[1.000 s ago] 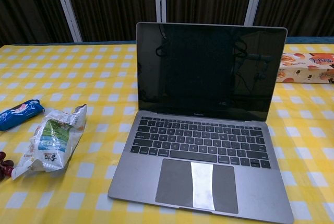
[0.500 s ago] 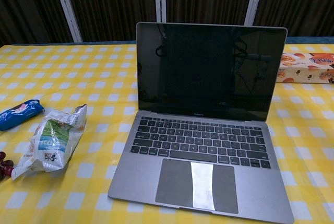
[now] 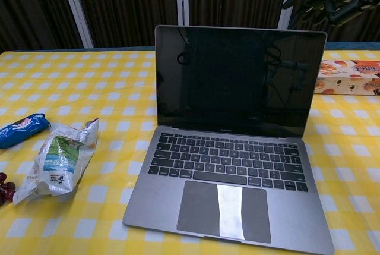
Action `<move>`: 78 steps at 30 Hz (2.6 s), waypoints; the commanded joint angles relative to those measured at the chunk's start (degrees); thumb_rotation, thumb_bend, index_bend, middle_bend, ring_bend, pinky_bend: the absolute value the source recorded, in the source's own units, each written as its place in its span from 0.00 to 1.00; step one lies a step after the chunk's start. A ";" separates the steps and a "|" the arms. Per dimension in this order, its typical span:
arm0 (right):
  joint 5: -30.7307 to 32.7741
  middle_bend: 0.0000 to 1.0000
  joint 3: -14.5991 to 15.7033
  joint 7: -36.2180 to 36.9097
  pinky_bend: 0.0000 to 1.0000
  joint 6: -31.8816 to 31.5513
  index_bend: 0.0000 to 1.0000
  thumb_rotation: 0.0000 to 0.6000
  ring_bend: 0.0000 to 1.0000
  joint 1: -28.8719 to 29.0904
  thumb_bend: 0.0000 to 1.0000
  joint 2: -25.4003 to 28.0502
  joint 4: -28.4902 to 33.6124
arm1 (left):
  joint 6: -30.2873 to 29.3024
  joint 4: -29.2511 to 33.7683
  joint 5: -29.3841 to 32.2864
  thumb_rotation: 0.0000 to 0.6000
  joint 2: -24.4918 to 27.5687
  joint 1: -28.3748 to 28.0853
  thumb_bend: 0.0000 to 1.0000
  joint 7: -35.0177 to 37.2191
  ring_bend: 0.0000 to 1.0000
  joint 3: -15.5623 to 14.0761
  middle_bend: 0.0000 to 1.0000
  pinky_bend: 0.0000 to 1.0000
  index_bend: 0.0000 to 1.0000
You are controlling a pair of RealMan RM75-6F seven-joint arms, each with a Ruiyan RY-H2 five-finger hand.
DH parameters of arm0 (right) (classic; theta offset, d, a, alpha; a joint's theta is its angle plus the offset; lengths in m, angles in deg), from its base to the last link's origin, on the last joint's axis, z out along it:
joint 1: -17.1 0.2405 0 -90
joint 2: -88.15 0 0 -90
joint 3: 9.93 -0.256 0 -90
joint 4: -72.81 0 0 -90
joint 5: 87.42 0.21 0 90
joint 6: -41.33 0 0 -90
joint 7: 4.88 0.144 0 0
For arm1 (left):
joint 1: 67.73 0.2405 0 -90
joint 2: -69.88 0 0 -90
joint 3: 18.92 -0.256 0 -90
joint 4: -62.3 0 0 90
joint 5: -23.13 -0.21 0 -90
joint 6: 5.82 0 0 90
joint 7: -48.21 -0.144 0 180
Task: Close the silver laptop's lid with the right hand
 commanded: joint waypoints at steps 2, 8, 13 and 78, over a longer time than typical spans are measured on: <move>0.90 0.24 0.73 1.21 0.19 2.45 0.11 1.00 0.16 1.85 1.00 -0.85 -1.60 | 0.45 -0.26 0.49 1.00 -0.28 -0.32 0.00 -0.24 0.00 0.13 0.00 0.00 0.00; 1.70 0.31 1.01 3.63 0.29 4.92 0.12 1.00 0.26 3.17 1.00 -1.43 -2.57 | 1.03 -0.60 1.43 1.00 -0.60 -0.69 0.00 -0.60 0.00 0.33 0.00 0.00 0.00; 1.44 0.36 0.47 6.88 0.30 7.69 0.18 1.00 0.31 3.42 1.00 -0.78 -1.85 | 2.23 -1.26 2.37 1.00 -0.98 -1.18 0.00 -0.88 0.00 0.25 0.00 0.00 0.00; -49.62 0.35 23.08 -14.94 0.30 -6.74 0.26 1.00 0.32 -2.66 1.00 -8.49 2.55 | 1.95 -0.80 1.82 1.00 -0.96 -1.64 0.00 -1.22 0.00 -0.88 0.00 0.00 0.00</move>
